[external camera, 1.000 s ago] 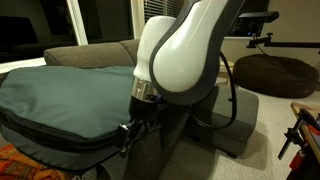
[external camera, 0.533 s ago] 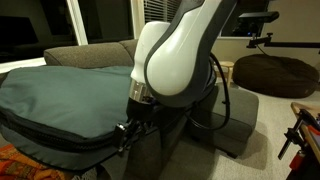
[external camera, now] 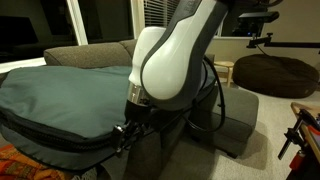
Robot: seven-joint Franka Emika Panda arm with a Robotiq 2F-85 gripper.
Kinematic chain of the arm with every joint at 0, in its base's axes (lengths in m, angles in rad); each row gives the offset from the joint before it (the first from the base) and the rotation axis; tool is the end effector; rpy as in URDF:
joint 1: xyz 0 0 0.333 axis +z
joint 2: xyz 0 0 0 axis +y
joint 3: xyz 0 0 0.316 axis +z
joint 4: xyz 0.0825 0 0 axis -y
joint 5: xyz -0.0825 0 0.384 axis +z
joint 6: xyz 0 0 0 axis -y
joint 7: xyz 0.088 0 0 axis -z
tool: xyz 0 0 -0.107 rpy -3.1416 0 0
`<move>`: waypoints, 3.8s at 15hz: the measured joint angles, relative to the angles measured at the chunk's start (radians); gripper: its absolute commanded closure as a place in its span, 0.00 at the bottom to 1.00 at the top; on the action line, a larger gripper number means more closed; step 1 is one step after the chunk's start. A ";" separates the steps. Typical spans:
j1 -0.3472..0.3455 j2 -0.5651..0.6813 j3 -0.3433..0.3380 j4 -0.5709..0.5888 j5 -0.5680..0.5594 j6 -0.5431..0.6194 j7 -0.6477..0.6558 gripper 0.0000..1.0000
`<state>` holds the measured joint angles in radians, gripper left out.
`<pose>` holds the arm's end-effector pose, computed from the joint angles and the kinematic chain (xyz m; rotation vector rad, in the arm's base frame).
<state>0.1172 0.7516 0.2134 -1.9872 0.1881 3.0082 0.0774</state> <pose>0.5891 0.1847 0.1138 -2.8851 0.0099 -0.3318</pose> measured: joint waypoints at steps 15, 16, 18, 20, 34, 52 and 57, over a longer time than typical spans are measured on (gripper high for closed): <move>0.011 0.014 -0.011 0.015 0.000 -0.001 0.003 0.94; 0.015 0.014 -0.012 0.016 0.000 -0.001 0.005 0.93; 0.025 0.014 -0.021 0.017 0.000 -0.001 0.013 0.93; 0.040 0.013 -0.035 0.018 0.000 -0.001 0.024 0.93; 0.202 -0.014 -0.155 0.018 -0.005 -0.001 0.115 0.93; 0.370 -0.040 -0.302 0.024 -0.074 -0.056 0.227 0.93; 0.416 -0.040 -0.335 0.046 -0.118 -0.099 0.274 0.93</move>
<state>0.5336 0.7114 -0.1211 -1.9409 0.0698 2.9088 0.3513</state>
